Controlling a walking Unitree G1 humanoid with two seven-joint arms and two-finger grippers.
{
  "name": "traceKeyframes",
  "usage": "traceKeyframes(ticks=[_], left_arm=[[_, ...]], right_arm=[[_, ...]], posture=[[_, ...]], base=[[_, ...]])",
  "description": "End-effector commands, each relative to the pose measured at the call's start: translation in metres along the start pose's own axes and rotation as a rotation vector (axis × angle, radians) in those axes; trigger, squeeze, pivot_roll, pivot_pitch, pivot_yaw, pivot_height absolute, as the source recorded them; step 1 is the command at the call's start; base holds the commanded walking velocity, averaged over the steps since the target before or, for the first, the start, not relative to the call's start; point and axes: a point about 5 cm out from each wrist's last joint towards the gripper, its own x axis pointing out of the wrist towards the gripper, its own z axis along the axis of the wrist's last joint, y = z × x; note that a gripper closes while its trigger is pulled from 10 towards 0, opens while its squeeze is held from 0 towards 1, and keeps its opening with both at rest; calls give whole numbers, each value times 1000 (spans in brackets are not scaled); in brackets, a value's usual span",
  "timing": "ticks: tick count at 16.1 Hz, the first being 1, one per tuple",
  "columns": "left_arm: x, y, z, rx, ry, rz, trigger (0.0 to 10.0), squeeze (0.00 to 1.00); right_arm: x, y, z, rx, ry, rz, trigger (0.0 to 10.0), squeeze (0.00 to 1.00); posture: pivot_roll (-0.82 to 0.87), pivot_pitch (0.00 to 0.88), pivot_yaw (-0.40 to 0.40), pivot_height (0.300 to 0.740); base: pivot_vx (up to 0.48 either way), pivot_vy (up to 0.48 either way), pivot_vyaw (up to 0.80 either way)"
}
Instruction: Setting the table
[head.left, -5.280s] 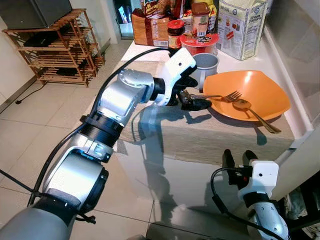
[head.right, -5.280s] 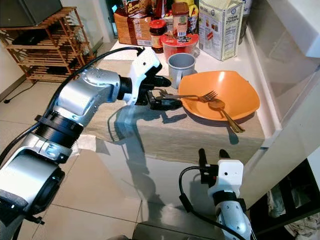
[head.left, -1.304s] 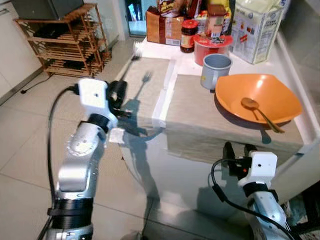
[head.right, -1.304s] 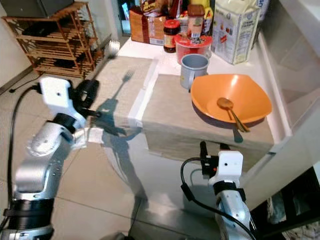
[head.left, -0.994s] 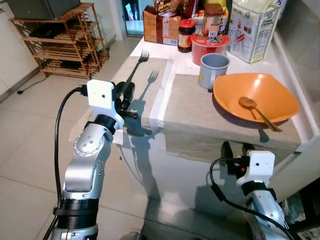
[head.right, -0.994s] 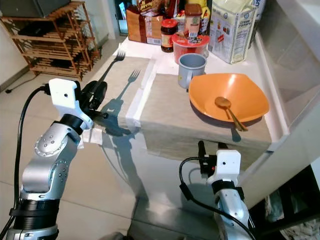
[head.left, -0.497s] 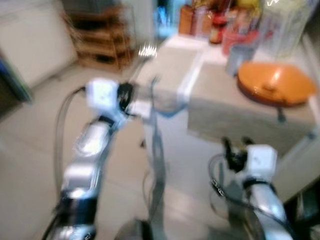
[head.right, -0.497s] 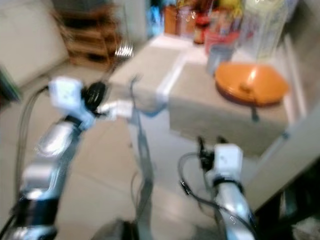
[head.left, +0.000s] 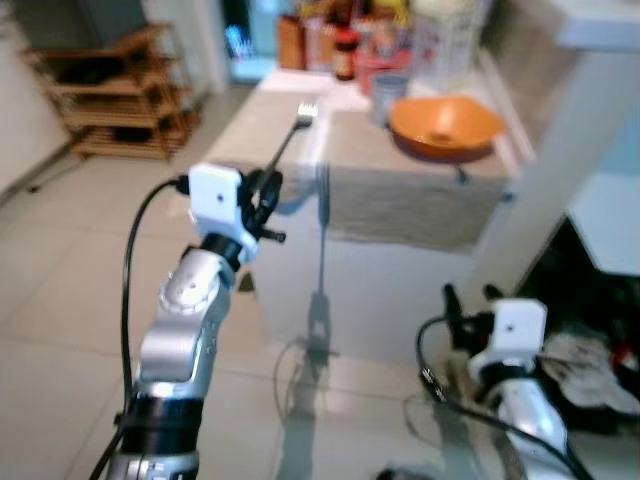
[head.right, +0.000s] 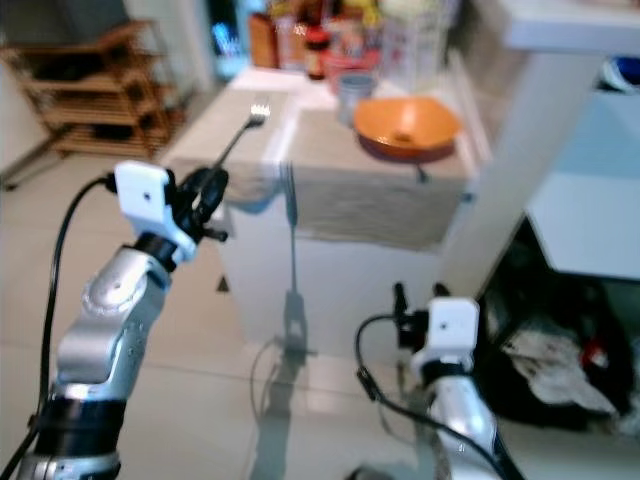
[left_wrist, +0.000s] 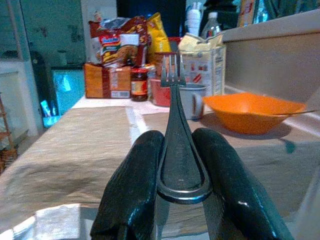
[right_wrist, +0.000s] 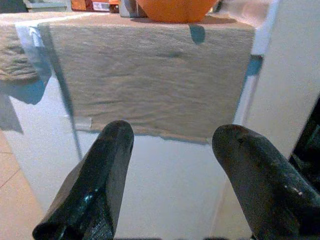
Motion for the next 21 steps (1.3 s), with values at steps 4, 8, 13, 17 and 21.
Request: traceKeyframes(ticks=[4, 8, 13, 17, 21], left_arm=[[0, -7, 3, -9, -18, -8, 0, 0], [1, -9, 3, -24, -21, -10, 0, 0], [-2, -14, 4, -38, -35, -24, 0, 0], [0, -16, -4, -5, 7, -36, 0, 0], [-8, 1, -31, 18, 113, 14, 0, 0]], right_arm=[[5, -4, 7, -15, -28, -6, 10000, 0], [6, -4, 6, -17, -24, -5, 10000, 0], [6, -5, 5, -17, -16, -5, 10000, 0], [6, -4, 4, -21, -15, 5, 10000, 0], [5, 1, 6, -3, -26, 25, 10000, 0]], posture=[[-48, 1, 56, 740], [-49, 1, 56, 740], [-46, 5, 53, 740], [-49, 0, 55, 740], [-59, 0, 63, 740]], base=[[0, -478, 0], [0, -472, 0], [0, -472, 0], [0, -466, 0], [0, -432, 0]])
